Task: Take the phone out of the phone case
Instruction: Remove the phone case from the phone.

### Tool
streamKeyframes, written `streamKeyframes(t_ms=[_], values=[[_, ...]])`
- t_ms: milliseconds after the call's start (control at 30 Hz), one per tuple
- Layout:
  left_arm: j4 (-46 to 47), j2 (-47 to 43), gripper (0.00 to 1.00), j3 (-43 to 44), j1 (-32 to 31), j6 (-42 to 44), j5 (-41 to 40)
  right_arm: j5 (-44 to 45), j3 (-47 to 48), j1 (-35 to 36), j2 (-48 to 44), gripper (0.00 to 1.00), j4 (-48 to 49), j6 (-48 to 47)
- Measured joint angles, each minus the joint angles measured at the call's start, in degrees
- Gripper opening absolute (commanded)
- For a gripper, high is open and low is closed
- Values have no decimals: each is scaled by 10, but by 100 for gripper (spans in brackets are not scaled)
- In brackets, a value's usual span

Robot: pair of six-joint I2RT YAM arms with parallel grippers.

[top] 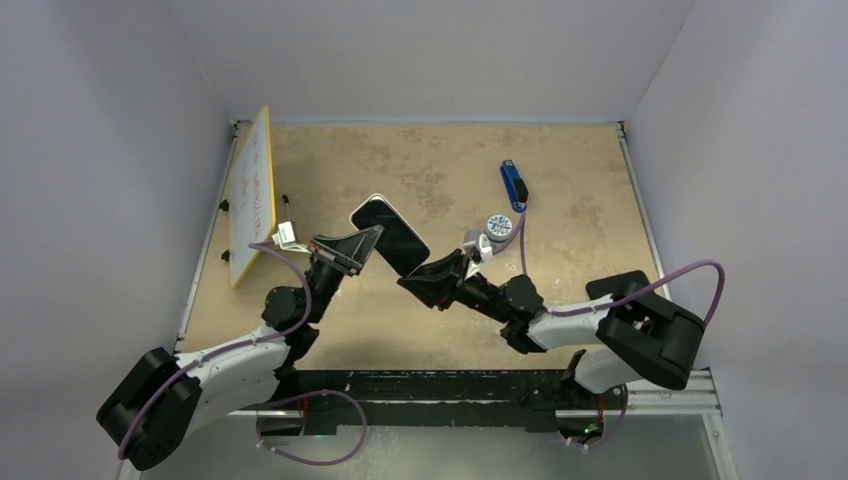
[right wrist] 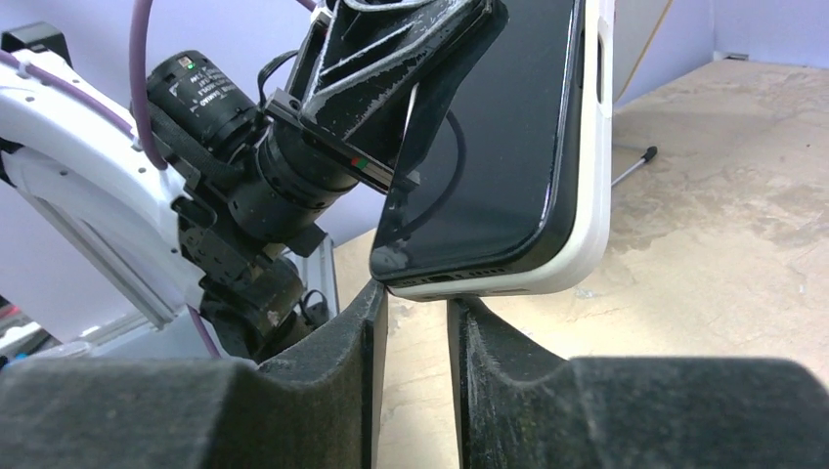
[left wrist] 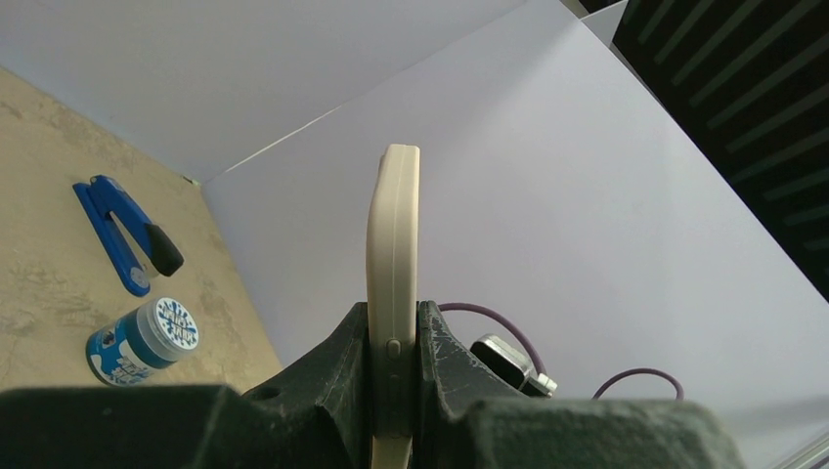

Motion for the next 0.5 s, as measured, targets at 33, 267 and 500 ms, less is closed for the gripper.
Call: streamKeyframes(t_ms=[33, 267, 500], values=[[0, 0, 0, 0, 0, -3, 0, 0, 0, 1, 0, 23, 0, -6], [-17, -5, 0, 0, 2, -14, 18, 8, -12, 7, 7, 17, 3, -42], [-41, -16, 0, 17, 0, -17, 103, 51, -23, 2, 12, 25, -2, -50]])
